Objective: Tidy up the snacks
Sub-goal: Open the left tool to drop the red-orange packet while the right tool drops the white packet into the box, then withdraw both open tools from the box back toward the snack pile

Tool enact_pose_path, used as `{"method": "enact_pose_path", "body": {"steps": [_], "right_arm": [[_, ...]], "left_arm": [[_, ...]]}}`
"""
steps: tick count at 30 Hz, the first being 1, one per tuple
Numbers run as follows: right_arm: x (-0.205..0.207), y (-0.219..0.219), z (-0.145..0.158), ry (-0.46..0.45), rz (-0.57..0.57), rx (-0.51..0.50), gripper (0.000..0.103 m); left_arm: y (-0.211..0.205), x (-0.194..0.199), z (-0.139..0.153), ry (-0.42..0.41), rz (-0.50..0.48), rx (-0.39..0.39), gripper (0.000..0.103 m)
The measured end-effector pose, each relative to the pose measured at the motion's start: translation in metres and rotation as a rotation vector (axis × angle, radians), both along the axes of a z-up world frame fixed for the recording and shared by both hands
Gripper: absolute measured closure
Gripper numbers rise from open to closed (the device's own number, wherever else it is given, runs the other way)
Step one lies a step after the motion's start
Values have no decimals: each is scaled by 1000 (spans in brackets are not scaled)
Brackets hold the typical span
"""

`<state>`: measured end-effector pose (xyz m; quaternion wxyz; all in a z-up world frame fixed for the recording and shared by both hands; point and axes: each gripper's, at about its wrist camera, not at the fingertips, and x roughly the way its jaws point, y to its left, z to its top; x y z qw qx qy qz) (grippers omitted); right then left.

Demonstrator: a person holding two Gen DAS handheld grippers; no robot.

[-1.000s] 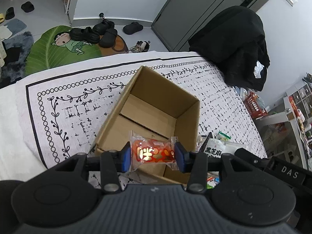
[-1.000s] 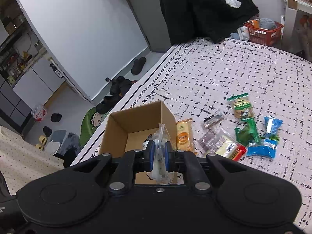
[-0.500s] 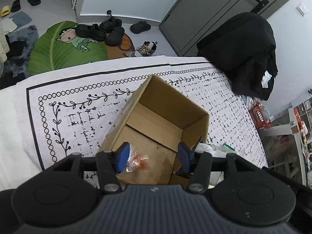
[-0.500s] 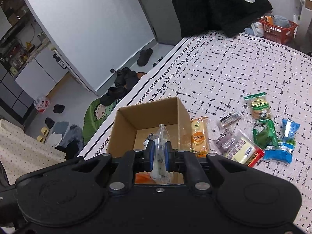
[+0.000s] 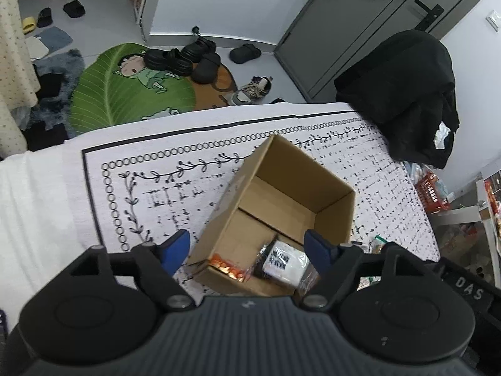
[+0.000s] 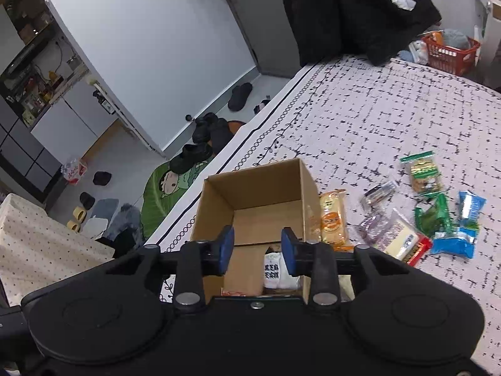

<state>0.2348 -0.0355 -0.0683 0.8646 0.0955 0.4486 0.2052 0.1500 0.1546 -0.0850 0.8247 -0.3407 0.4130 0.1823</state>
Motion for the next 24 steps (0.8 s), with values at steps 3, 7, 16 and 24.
{"method": "enact_pose_path", "body": {"steps": [3,7,16,24], "right_arm": [[-6,-9,3,-15,-18,-7,52],[-15,-22,8,-40,-26,-19,35],[-34,-55,13,-68,-47,-29,9],[-52,-85,13,-91,-59,-36,5]], "left_arm": [[-3,-6,3,-2,7,6,20],[-10,-15,10,-1,13,44,10],[-36,-33,21,-37,-45,75,0],[-65,-48,30,-75,-70,115,0]]}}
